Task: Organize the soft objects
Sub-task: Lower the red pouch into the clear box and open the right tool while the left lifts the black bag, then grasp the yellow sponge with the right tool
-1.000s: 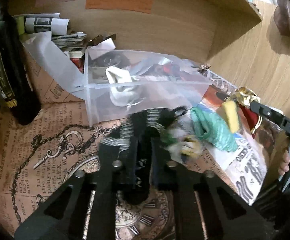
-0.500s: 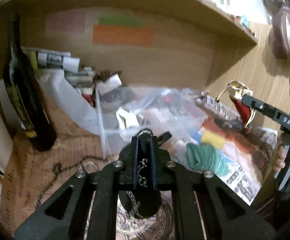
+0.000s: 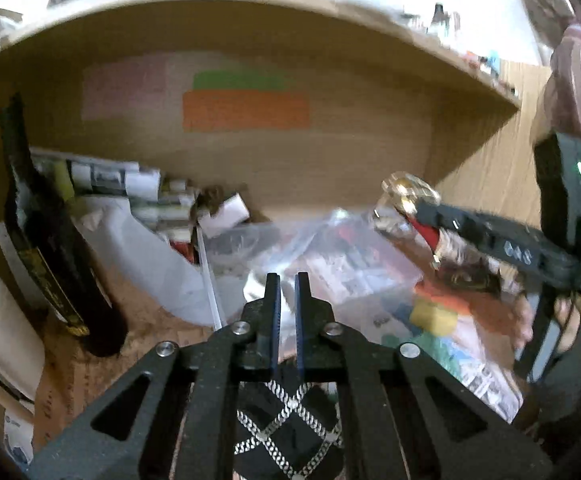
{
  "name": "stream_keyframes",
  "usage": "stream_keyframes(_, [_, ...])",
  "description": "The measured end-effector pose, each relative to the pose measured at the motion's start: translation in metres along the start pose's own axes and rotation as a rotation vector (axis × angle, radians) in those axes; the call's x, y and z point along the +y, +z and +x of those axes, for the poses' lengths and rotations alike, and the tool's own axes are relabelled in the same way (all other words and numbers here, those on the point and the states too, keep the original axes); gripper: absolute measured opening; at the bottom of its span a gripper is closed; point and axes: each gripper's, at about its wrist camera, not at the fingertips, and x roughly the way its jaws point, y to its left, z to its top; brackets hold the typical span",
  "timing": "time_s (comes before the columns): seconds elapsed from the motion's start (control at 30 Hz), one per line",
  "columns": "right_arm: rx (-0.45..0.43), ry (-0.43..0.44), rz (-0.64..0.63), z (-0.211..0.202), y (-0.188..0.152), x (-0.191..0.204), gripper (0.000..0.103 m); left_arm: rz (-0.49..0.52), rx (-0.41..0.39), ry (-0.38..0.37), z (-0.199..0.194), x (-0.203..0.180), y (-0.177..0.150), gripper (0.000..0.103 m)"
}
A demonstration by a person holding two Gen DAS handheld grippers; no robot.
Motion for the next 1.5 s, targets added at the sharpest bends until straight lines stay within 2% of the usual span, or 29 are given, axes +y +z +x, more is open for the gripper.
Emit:
stream_keyframes(0.17, [0.068, -0.013, -0.019, 0.03, 0.003, -0.001, 0.016, -0.016, 0.111, 0.011, 0.022, 0.014, -0.026, 0.022])
stream_keyframes(0.23, [0.109, -0.023, -0.024, 0.044, 0.003, -0.002, 0.016, -0.04, 0.164, 0.013, 0.032, 0.024, -0.04, 0.036])
stream_keyframes(0.3, [0.148, -0.036, -0.027, 0.058, 0.001, -0.005, 0.016, -0.068, 0.214, 0.009, 0.041, 0.033, -0.054, 0.044])
stream_keyframes(0.37, [0.186, -0.049, -0.031, 0.071, -0.001, -0.009, 0.016, -0.089, 0.265, -0.002, 0.049, 0.04, -0.067, 0.048])
stream_keyframes(0.47, [0.248, -0.067, -0.043, 0.092, -0.007, -0.012, 0.016, -0.115, 0.322, -0.022, 0.059, 0.048, -0.084, 0.048])
stream_keyframes(0.57, [0.304, -0.07, -0.049, 0.108, -0.015, -0.012, 0.016, -0.153, 0.335, -0.054, 0.062, 0.053, -0.093, 0.047])
stream_keyframes(0.63, [0.333, -0.066, -0.056, 0.117, -0.021, -0.011, 0.016, -0.17, 0.33, -0.081, 0.06, 0.054, -0.095, 0.034])
stream_keyframes(0.8, [0.4, -0.068, -0.084, 0.126, -0.033, -0.004, 0.022, -0.169, 0.294, -0.088, 0.051, 0.052, -0.094, 0.023])
stream_keyframes(0.93, [0.381, -0.077, -0.098, 0.112, -0.031, -0.003, 0.033, -0.16, 0.259, -0.07, 0.04, 0.05, -0.09, 0.02])
stream_keyframes(1.0, [0.349, -0.086, -0.11, 0.096, -0.028, -0.005, 0.041, -0.154, 0.233, -0.068, 0.031, 0.048, -0.086, 0.019])
stream_keyframes(1.27, [0.239, -0.163, -0.115, 0.031, -0.029, -0.025, 0.061, -0.125, 0.155, -0.055, 0.006, 0.036, -0.07, 0.017])
stream_keyframes(1.37, [0.261, -0.205, -0.088, 0.021, -0.042, -0.043, 0.064, -0.128, 0.128, -0.058, 0.0, 0.033, -0.063, 0.017])
stream_keyframes(1.5, [0.341, -0.197, -0.028, 0.024, -0.064, -0.062, 0.064, -0.131, 0.105, -0.054, 0.002, 0.03, -0.054, 0.017])
